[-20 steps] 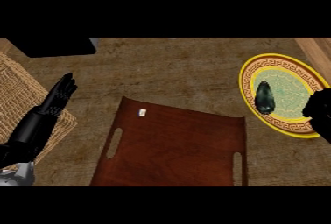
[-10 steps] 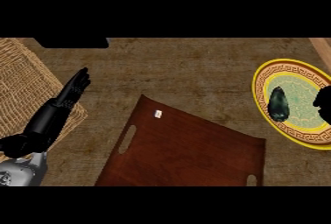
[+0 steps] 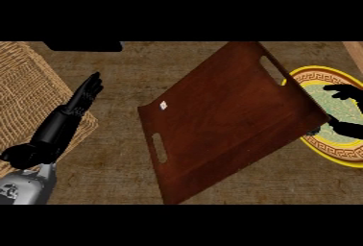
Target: Pick the eggplant from the tray and place it in the plate
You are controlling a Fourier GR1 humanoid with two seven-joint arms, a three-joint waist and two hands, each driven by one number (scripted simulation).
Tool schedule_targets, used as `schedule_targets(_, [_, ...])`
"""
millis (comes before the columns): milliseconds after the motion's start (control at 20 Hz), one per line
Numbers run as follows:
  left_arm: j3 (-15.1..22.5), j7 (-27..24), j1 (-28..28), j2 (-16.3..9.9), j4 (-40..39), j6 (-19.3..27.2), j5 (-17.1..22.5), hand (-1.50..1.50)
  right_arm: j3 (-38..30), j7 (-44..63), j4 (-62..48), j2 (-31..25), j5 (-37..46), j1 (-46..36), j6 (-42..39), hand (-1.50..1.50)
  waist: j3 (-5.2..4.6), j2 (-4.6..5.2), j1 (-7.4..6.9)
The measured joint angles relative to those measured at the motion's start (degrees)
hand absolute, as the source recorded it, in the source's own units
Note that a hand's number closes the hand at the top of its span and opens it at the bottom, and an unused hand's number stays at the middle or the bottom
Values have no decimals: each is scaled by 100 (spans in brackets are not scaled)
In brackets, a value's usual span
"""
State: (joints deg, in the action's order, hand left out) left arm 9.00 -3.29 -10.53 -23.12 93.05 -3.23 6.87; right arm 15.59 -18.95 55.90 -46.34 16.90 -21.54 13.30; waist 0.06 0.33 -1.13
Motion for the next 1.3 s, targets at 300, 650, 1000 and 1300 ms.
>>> schedule_targets(300, [-69,86,-90,118,-60,-56,-122,0,-491,-1165,-887,366,-215,-454,-234,-150,1,-8,38])
schedule_targets(650, [-172,105,113,132,163,-124,-146,0,-1153,-2184,-1132,395,-1044,-543,-1252,-150,-1,-29,72])
schedule_targets(1000, [-201,127,190,184,212,-119,-186,0,-1829,-2104,-1399,167,-2389,-491,-3369,-150,-4,-41,129])
schedule_targets(1300, [-225,268,39,247,224,-137,-232,0,-2334,-1722,-2003,-379,-3095,-528,-4489,-150,1,-20,95])
